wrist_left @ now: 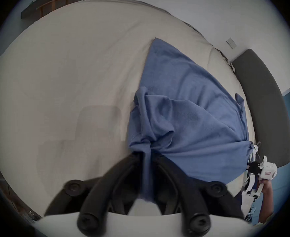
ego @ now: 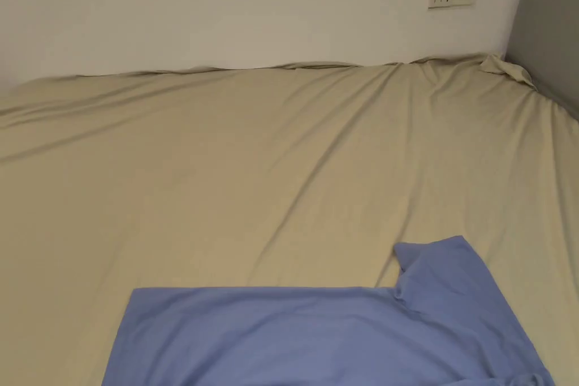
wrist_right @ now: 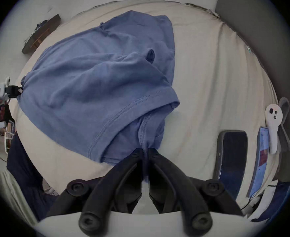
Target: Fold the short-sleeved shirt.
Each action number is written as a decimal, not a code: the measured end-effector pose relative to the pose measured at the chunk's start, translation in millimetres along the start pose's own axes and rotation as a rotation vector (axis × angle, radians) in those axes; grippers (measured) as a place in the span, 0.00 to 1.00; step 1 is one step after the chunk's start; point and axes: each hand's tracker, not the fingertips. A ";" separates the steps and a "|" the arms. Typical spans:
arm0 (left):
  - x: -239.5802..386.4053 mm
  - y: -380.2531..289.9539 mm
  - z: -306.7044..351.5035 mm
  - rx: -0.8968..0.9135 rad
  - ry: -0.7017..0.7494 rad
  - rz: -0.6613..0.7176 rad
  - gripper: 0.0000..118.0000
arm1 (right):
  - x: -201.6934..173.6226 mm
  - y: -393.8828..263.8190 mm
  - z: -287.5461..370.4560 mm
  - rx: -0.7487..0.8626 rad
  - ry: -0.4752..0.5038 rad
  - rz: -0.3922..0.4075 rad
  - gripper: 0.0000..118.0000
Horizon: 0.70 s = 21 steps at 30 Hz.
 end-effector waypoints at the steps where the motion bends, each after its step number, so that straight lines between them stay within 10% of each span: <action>1: -0.6 -0.2 3.6 0.019 -0.018 0.007 0.26 | 1.9 0.0 2.5 0.009 0.022 -0.004 0.09; 2: 0.9 0.9 10.5 0.029 -0.070 0.049 0.48 | 9.6 2.0 8.4 0.023 0.110 -0.035 0.22; 3: 3.6 4.8 20.0 0.031 -0.093 0.080 0.87 | 20.2 2.6 18.2 0.037 0.226 -0.088 0.66; 4: 6.7 7.2 29.6 0.054 -0.091 0.101 1.00 | 24.4 6.7 30.6 0.063 0.245 -0.127 0.96; 9: 41.6 31.9 89.2 0.345 -0.148 0.021 1.00 | 25.0 53.9 126.2 0.586 0.183 -0.272 1.00; 13: 94.3 46.8 90.4 0.283 -0.127 -0.108 0.90 | -4.1 95.2 129.5 0.681 0.161 -0.336 1.00; 14: 106.5 47.9 85.6 0.301 -0.095 -0.146 0.63 | -12.9 101.9 121.9 0.655 0.173 -0.308 0.91; 15: 106.6 54.8 73.1 0.299 -0.049 -0.173 0.00 | -24.3 108.0 113.2 0.619 0.139 -0.275 0.42; 16: 98.1 64.2 56.5 0.285 -0.007 -0.206 0.00 | -36.6 111.5 105.9 0.612 0.095 -0.249 0.02; 18: 95.5 70.8 38.3 0.270 -0.004 -0.190 0.00 | -57.8 108.5 79.4 0.582 0.038 -0.213 0.02; 21: 110.1 82.3 13.2 0.212 -0.092 -0.145 0.00 | -65.2 93.3 45.1 0.512 0.228 -0.219 0.02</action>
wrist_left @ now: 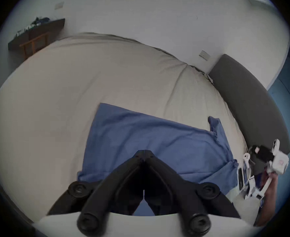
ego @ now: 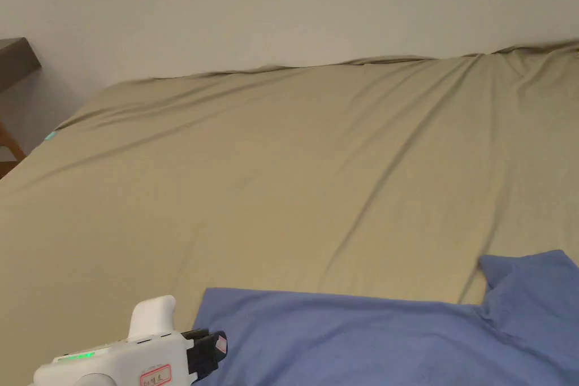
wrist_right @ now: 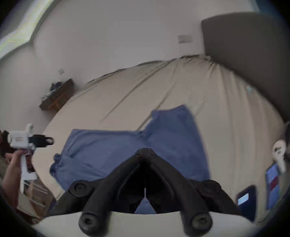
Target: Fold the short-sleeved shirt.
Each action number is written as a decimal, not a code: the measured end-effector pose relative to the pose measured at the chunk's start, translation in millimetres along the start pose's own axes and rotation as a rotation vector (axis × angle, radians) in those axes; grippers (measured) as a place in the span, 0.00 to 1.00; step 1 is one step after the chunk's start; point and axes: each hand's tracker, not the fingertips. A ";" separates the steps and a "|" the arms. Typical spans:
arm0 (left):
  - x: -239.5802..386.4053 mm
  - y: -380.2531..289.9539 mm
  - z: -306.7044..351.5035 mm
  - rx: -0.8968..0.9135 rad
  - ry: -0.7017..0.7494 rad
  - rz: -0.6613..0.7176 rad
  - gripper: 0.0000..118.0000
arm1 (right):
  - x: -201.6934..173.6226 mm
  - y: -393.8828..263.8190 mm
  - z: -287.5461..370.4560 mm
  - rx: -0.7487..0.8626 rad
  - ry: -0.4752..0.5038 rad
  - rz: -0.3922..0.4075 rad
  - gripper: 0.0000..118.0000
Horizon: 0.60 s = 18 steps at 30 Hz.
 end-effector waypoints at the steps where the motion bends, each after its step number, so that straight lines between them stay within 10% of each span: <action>1: -0.7 4.4 -9.9 -0.006 0.035 -0.021 0.00 | 1.1 -7.9 -2.6 0.005 -0.004 -0.015 0.02; 6: -15.2 48.9 -78.7 -0.022 0.197 -0.174 0.11 | 2.9 -1.1 -6.7 -0.049 -0.022 -0.002 0.02; 8: -25.3 58.8 -109.3 -0.084 0.281 -0.240 0.92 | 9.1 -0.7 -9.0 -0.060 -0.027 -0.007 0.02; 9: -27.7 59.4 -115.1 -0.147 0.299 -0.281 1.00 | 10.2 -1.0 -5.1 -0.054 -0.035 -0.003 0.02; 18: -38.8 70.1 -161.8 -0.195 0.367 -0.116 0.92 | 22.2 -3.9 -4.3 -0.072 -0.074 -0.032 0.02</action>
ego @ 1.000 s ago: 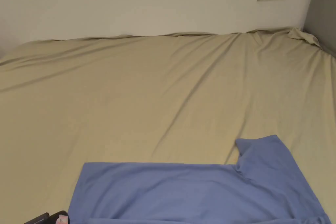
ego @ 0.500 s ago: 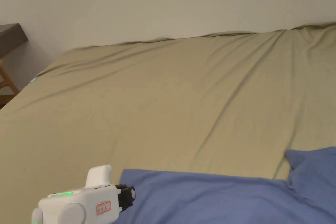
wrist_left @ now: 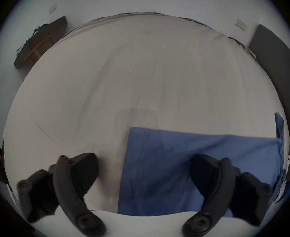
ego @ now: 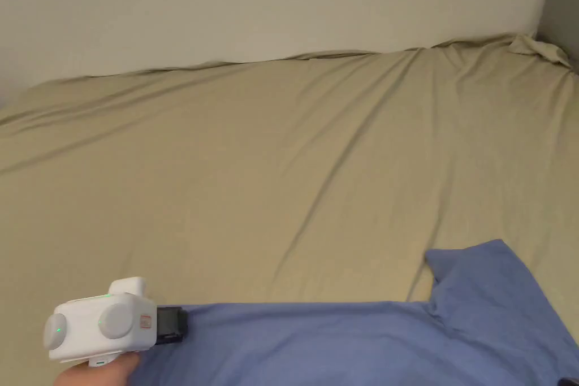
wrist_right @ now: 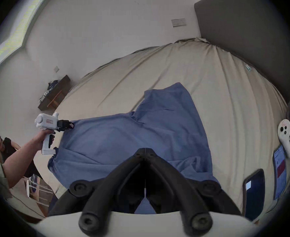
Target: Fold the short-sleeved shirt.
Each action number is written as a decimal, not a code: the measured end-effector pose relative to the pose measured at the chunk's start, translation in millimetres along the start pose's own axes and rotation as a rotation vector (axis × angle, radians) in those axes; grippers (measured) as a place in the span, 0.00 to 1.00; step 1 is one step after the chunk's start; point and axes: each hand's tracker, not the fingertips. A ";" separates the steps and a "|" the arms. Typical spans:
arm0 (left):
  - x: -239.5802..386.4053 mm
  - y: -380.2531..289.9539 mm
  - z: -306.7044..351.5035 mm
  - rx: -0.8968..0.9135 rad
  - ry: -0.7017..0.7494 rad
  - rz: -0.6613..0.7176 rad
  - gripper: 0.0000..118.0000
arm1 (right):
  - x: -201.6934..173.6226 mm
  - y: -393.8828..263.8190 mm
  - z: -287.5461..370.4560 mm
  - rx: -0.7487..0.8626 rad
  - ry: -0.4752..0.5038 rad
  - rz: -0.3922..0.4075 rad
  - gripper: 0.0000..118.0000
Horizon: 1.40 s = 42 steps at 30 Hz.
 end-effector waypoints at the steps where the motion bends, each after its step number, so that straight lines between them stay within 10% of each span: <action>1: 1.8 -2.1 6.6 0.008 -0.007 -0.005 0.82 | 1.3 1.5 -3.3 -0.005 -0.003 -0.001 0.02; 2: 6.0 -0.3 12.3 0.020 -0.004 -0.021 0.67 | 2.9 3.7 -7.8 -0.013 -0.005 -0.002 0.02; 4: 12.1 4.2 24.4 0.042 -0.013 -0.065 0.04 | 8.1 10.0 -16.3 -0.048 -0.036 0.002 0.02; 10: -1.8 0.7 64.4 0.105 -0.213 0.063 0.01 | 36.9 53.6 -69.2 -0.135 -0.107 0.075 0.02; 11: -4.5 1.1 71.4 0.114 -0.245 0.082 0.01 | 44.5 64.0 -79.0 -0.125 -0.084 0.077 0.10; 13: -8.0 1.7 83.3 0.123 -0.282 0.100 0.01 | 59.4 84.5 -102.8 -0.148 -0.050 0.137 0.99; 14: -8.8 1.9 88.8 0.128 -0.279 0.093 0.01 | 64.7 93.0 -121.1 -0.196 -0.057 0.213 1.00; 17: -4.7 -0.3 103.5 0.143 -0.284 0.062 0.01 | 74.3 109.0 -143.4 -0.208 -0.164 0.308 0.97; 23: 9.1 -9.2 119.1 0.153 -0.270 0.018 0.01 | 85.5 118.7 -194.8 -0.391 -0.274 0.239 0.93; 27: 10.6 -9.9 116.6 0.135 -0.245 0.028 0.01 | 68.4 114.4 -190.3 -0.401 -0.272 0.421 0.47; 29: 6.9 -8.1 115.6 0.135 -0.256 0.041 0.01 | 62.8 114.4 -186.1 -0.396 -0.229 0.382 0.05; 36: -1.7 -6.0 135.5 0.146 -0.294 0.053 0.01 | 58.6 133.0 -123.5 -0.245 -0.065 0.240 0.04; 42: -22.6 -14.6 179.4 0.196 -0.354 0.025 0.01 | 48.9 134.0 -20.1 -0.200 0.003 0.347 0.04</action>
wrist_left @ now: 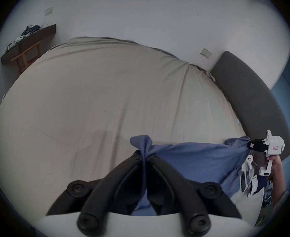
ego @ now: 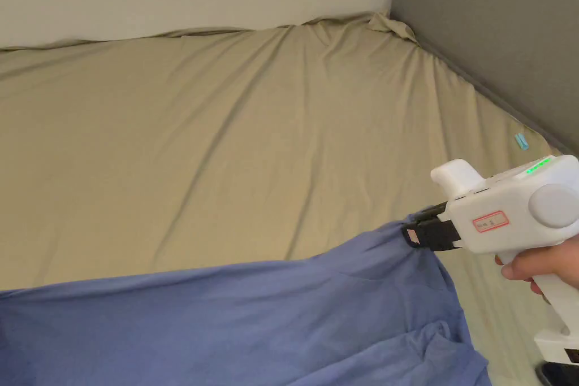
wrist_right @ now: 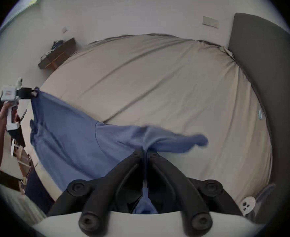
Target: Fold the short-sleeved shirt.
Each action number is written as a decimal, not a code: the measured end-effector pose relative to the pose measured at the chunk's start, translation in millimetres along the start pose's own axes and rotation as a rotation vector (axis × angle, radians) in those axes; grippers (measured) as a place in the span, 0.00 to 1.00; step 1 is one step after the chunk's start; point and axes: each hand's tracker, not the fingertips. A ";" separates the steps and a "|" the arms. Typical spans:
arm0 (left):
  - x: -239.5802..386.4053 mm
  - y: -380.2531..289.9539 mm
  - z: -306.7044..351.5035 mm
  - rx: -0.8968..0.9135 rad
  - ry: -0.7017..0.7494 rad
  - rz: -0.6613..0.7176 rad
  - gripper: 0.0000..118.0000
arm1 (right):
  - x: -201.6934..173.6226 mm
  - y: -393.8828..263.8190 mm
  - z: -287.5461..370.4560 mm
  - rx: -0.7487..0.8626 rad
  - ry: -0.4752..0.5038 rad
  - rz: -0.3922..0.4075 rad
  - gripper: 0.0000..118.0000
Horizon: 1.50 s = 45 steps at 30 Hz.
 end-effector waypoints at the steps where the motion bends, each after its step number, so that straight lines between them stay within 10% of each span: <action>1: -0.8 -2.5 7.9 0.000 -0.009 -0.007 0.01 | -2.1 -6.1 13.6 0.002 0.011 0.003 0.04; 29: -68.3 -180.8 0.1 -0.291 0.019 -0.061 0.01 | -50.1 -172.1 -39.9 -0.452 -0.043 0.064 0.04; 35: -72.1 -182.7 2.1 -0.268 0.029 -0.025 0.02 | -46.1 -182.7 -37.4 -0.388 -0.042 -0.028 0.05; 38: -63.7 -174.3 28.6 -0.196 -0.045 0.037 0.36 | -54.0 -178.2 -11.2 -0.315 -0.001 -0.015 0.25; 39: -67.9 -174.4 40.0 -0.136 -0.082 0.055 0.81 | -54.4 -173.6 7.6 -0.238 0.008 -0.054 0.63; 40: -67.7 -172.3 53.9 -0.076 -0.092 0.065 1.00 | -56.2 -169.2 25.0 -0.140 0.019 -0.088 0.94; 45: -73.0 -162.1 95.7 0.078 -0.155 0.088 1.00 | -73.2 -141.7 106.4 0.397 0.288 -0.274 1.00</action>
